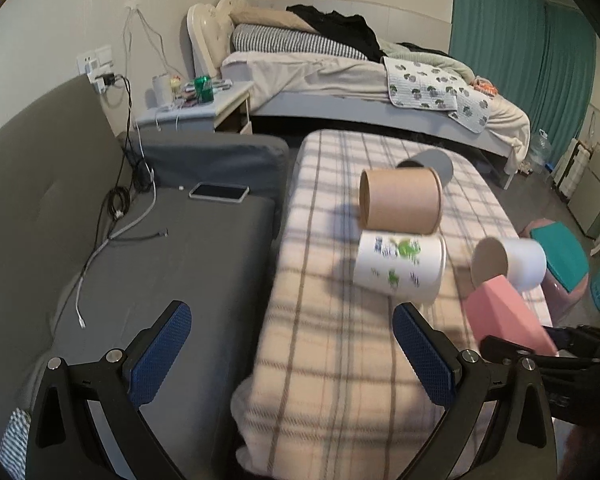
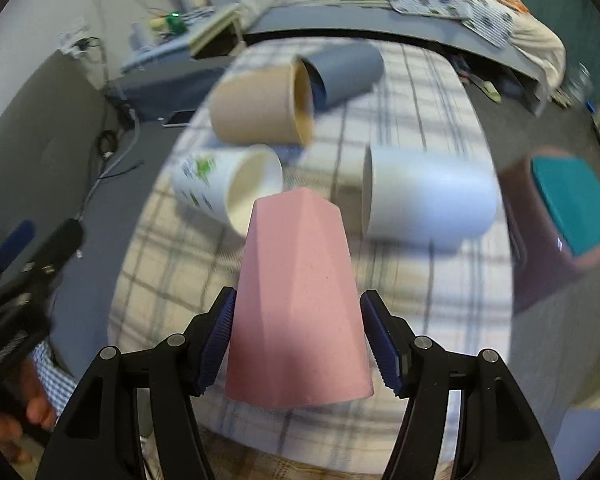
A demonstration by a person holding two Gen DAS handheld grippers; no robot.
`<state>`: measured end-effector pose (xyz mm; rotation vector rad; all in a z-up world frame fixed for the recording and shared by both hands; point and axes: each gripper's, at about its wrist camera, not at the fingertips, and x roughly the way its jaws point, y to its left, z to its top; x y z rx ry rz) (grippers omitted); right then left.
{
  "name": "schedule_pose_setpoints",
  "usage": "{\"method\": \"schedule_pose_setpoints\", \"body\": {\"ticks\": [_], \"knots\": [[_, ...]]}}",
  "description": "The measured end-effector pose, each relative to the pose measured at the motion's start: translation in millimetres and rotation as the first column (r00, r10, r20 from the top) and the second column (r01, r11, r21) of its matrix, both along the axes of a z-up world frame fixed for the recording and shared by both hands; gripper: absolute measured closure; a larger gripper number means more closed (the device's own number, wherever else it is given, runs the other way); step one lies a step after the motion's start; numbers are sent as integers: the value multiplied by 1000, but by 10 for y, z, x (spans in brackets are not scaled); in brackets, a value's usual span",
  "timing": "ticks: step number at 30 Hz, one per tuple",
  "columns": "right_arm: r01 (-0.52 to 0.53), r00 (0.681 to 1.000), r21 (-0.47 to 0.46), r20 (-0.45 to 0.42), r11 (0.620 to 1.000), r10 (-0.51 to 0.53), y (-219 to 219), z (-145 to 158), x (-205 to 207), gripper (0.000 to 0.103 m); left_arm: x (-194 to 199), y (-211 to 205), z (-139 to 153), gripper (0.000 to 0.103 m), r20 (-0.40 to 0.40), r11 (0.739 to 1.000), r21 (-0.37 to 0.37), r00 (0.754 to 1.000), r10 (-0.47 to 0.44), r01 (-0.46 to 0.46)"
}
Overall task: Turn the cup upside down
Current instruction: 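Lift the pink cup with the right gripper and rotate it upright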
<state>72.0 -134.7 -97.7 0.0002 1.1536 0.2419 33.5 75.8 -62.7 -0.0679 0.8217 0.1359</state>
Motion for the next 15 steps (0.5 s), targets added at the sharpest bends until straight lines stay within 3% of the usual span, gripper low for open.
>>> {"method": "schedule_pose_setpoints", "body": {"ticks": [10, 12, 15], "knots": [[24, 1000, -20, -7, 1000, -24, -66, -271, -5, 39, -9, -221, -155, 0, -47, 999, 12, 998, -33, 34], [31, 999, -25, 11, 999, -31, -87, -264, -8, 20, -3, -238, -133, 0, -49, 999, 10, 998, -31, 31], [28, 998, 2, 63, 1000, -28, -161, -130, -60, 14, 18, -268, -25, 0, -39, 999, 21, 999, -25, 25]]}}
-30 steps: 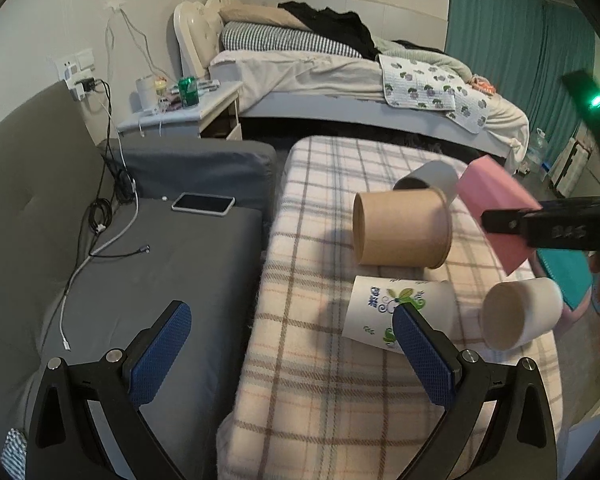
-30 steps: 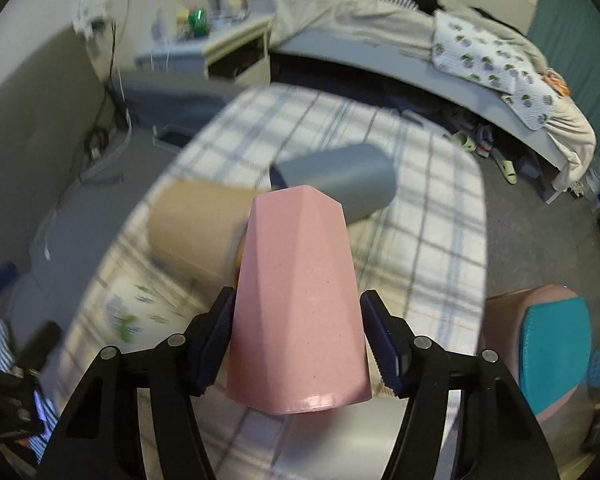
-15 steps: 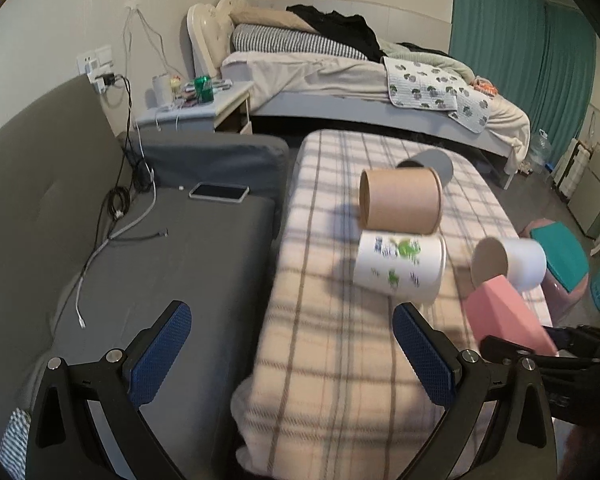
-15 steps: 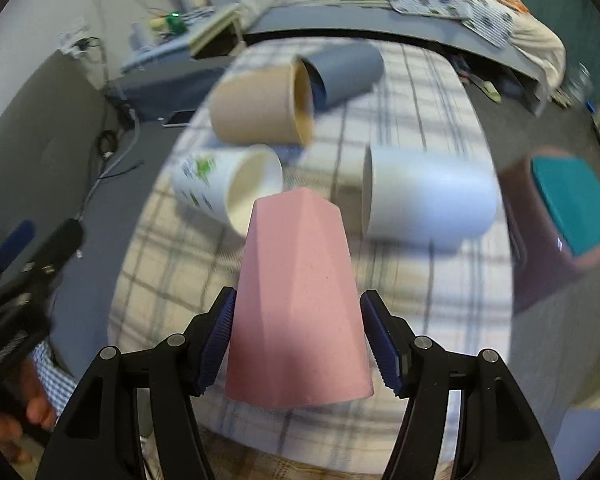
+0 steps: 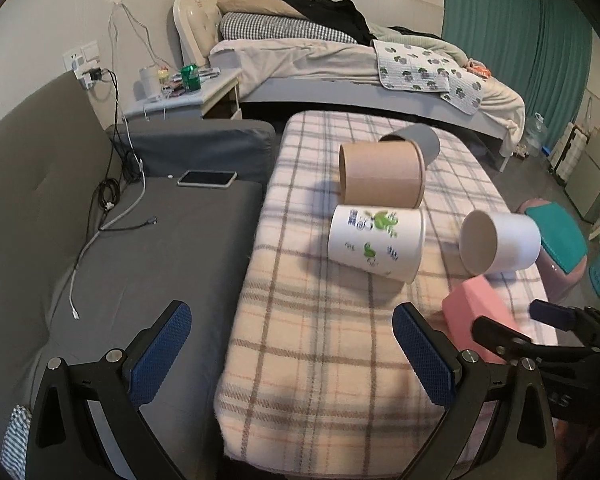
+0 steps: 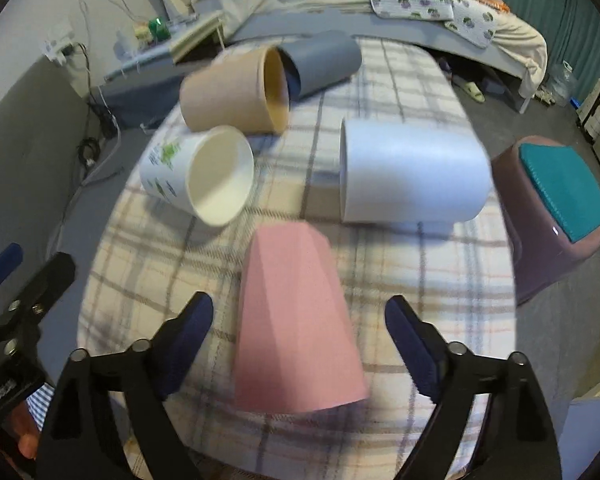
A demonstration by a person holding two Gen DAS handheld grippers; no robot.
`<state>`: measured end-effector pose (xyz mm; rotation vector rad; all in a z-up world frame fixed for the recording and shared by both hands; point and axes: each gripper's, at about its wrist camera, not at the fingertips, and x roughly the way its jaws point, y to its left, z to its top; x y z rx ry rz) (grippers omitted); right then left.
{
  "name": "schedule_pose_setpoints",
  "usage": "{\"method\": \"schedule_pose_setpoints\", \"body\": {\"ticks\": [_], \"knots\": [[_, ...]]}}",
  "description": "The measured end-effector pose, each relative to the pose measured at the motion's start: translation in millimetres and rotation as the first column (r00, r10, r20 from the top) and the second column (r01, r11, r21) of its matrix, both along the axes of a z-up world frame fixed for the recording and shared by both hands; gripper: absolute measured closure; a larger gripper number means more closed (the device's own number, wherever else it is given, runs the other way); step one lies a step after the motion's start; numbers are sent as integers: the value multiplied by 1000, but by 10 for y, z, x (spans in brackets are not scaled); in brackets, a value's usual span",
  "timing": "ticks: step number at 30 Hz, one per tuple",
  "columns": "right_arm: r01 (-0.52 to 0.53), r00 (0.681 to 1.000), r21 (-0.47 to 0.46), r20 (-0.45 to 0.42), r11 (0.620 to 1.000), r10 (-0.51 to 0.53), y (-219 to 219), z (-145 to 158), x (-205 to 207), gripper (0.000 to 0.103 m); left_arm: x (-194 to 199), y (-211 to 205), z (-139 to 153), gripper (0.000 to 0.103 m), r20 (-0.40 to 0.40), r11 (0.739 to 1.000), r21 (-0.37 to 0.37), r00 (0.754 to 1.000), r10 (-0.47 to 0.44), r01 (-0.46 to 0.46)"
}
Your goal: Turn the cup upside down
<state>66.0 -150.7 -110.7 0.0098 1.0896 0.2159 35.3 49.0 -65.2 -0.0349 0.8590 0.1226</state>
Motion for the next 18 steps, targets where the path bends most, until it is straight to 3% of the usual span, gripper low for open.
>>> {"method": "schedule_pose_setpoints", "body": {"ticks": [4, 9, 13, 18], "knots": [[-26, 996, 0, 80, 1000, 26, -152, 269, -112, 12, 55, -165, 208, 0, 22, 1000, 14, 1000, -11, 10], [19, 972, -148, 235, 989, 17, -452, 612, -255, 12, 188, -593, 296, 0, -1, 999, 9, 999, -44, 44], [56, 967, -146, 254, 988, -18, -785, 643, -260, 12, 286, -962, 127, 0, -69, 997, 14, 994, -80, 81], [106, 971, -114, 224, 988, -78, -1141, 464, -200, 12, 462, -1223, -158, 0, -169, 995, -15, 981, -97, 95]]}}
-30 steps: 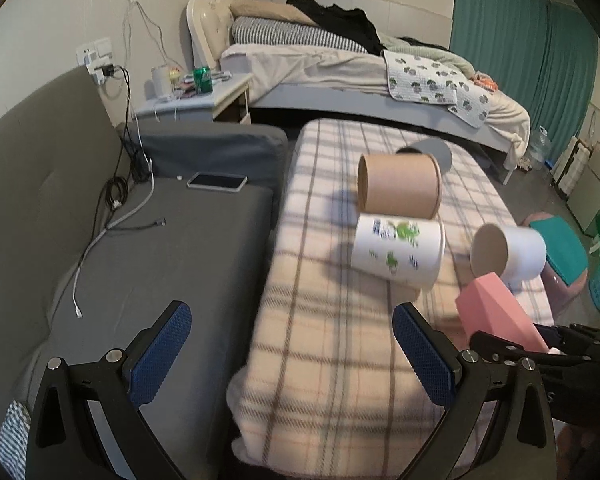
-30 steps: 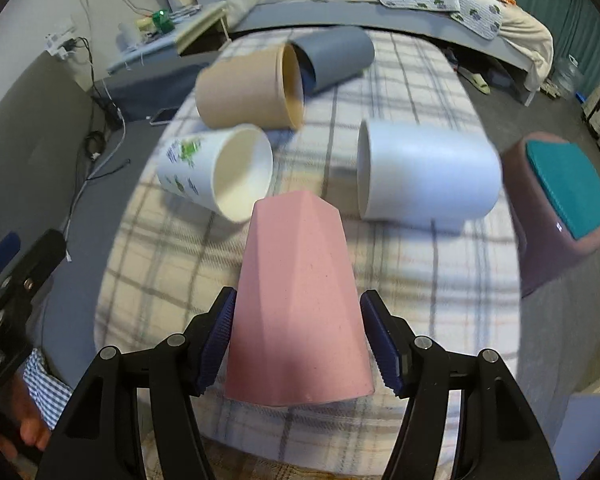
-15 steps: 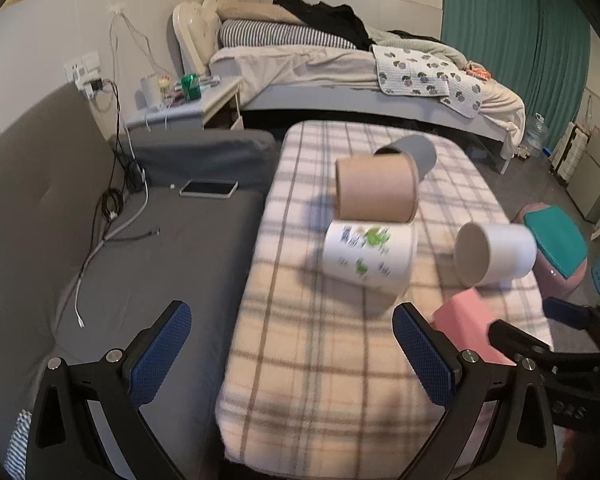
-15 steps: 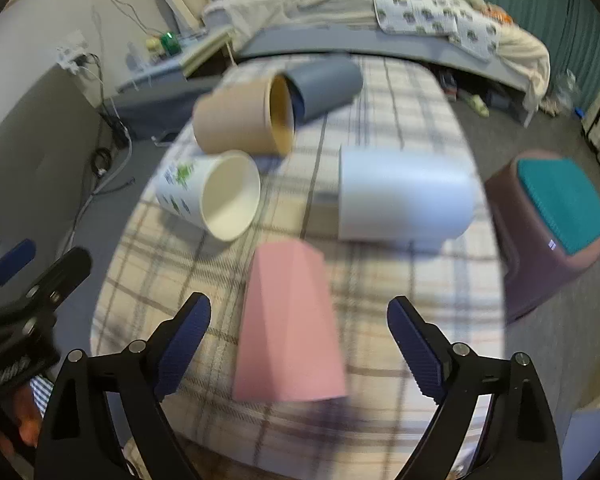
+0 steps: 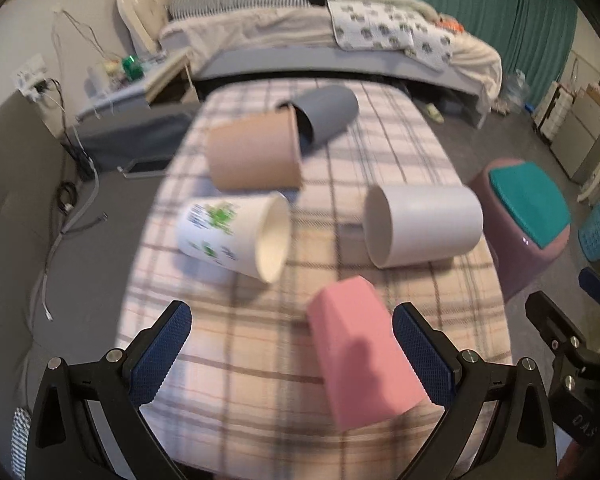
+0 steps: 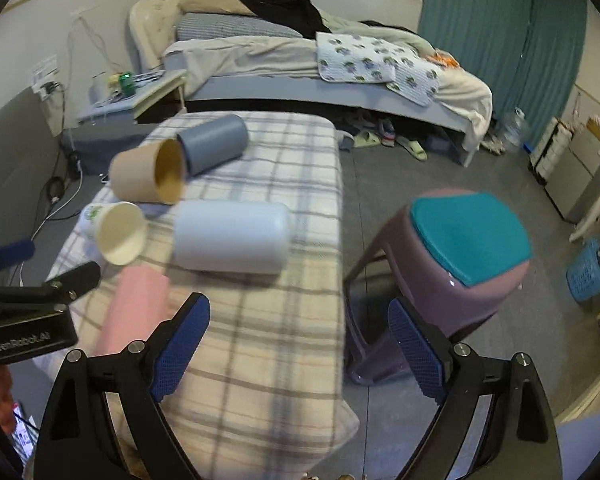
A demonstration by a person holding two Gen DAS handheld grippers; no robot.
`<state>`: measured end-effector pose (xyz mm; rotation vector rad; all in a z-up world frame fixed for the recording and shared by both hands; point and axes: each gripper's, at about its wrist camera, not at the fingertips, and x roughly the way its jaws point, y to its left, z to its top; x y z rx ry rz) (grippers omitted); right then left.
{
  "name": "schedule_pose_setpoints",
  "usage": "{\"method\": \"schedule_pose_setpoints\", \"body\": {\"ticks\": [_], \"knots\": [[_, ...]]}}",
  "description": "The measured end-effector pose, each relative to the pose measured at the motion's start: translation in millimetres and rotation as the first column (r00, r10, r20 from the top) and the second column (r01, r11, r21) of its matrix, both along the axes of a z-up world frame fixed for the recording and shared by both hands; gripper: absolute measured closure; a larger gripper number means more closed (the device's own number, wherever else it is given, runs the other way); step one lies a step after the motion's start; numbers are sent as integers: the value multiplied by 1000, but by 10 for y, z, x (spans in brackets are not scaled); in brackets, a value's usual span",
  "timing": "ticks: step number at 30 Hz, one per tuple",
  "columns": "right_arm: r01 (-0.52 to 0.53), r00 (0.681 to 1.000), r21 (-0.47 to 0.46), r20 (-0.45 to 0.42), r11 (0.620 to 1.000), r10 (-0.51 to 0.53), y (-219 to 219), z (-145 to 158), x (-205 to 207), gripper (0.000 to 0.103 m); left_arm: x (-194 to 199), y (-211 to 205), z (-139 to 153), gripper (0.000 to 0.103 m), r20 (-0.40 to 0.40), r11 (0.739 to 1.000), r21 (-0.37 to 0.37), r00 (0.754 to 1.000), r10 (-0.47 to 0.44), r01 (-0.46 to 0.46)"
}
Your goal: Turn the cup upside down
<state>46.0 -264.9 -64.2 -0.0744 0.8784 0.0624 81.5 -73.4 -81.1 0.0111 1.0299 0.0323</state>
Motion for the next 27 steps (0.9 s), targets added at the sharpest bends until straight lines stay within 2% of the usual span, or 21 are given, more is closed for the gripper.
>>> {"method": "schedule_pose_setpoints", "body": {"ticks": [6, 12, 15, 18, 19, 24, 27], "knots": [[21, 999, 41, -49, 999, -19, -190, -251, 60, 12, 274, -93, -250, 2, -100, 999, -33, 995, -10, 7], [19, 997, 68, -73, 997, -14, -205, -390, 131, 12, 392, -93, -442, 2, -162, 998, -56, 987, -22, 13], [19, 996, 75, -83, 997, -13, -199, -434, 152, 12, 424, -97, -511, 13, -198, 996, -89, 979, -45, 28], [18, 996, 74, -90, 997, -12, -182, -457, 157, 12, 420, -72, -545, 30, -231, 983, -183, 970, -72, 29], [19, 996, 74, -90, 997, -12, -179, -455, 155, 12, 414, -70, -535, 38, -233, 978, -208, 969, -83, 33], [23, 997, 74, -78, 997, -17, -183, -415, 136, 12, 328, -71, -343, 40, -196, 976, -210, 976, -98, 56], [31, 997, 65, -69, 997, -26, -185, -366, 108, 12, 266, -45, -157, 41, -135, 979, -193, 986, -93, 66]]}}
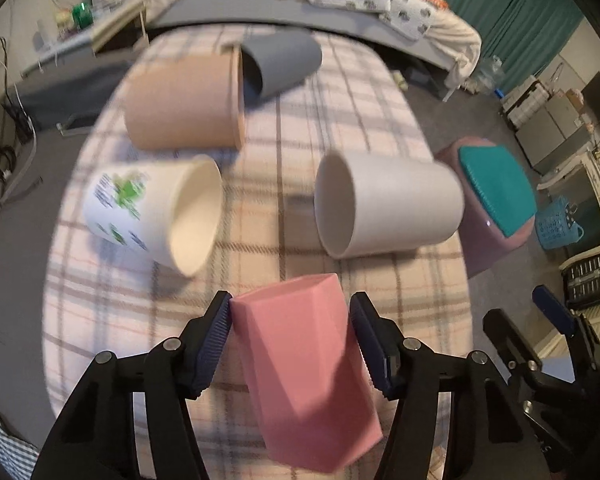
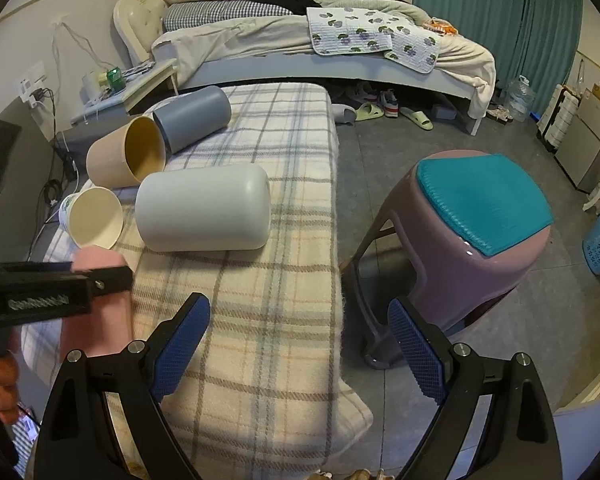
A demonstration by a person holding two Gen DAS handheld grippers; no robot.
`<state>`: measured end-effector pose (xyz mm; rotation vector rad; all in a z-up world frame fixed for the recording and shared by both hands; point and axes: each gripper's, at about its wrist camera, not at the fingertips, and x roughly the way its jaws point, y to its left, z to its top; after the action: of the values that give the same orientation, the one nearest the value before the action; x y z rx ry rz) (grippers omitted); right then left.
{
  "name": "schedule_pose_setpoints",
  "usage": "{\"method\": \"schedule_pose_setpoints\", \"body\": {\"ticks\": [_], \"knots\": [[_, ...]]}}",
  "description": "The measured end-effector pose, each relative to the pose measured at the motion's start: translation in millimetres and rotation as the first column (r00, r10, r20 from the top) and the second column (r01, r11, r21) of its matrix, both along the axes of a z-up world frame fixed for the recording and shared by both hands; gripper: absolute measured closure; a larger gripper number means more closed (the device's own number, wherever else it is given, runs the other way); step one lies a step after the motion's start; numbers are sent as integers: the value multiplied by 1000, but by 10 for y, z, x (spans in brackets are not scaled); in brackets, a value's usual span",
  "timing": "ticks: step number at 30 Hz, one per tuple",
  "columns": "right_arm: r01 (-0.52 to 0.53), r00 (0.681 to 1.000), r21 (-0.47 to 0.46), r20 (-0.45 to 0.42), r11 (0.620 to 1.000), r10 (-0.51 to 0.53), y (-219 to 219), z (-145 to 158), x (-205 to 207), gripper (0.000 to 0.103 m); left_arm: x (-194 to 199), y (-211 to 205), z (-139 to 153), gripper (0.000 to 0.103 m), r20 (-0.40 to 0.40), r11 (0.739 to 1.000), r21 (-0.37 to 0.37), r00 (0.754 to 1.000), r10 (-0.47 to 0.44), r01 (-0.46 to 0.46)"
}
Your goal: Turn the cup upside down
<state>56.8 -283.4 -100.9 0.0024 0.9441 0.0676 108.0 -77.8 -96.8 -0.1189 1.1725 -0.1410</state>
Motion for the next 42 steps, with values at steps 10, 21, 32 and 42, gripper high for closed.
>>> {"method": "schedule_pose_setpoints", "body": {"ticks": [10, 21, 32, 42], "knots": [[-1, 999, -8, 34, 1000, 1, 34, 160, -117, 12, -105, -24, 329, 48, 199, 996, 84, 980, -20, 3], [5, 1000, -12, 14, 1000, -5, 24, 80, -126, 12, -135, -190, 230, 40, 238, 993, 116, 969, -62, 35], [10, 998, -6, 60, 1000, -10, -34, 360, -269, 12, -364, -116, 716, 29, 350, 996, 83, 935, -49, 21], [-15, 964, 9, 267, 1000, 12, 196, 1310, -861, 12, -1146, 309, 1667, 29, 568, 997, 75, 822, -41, -2]]}}
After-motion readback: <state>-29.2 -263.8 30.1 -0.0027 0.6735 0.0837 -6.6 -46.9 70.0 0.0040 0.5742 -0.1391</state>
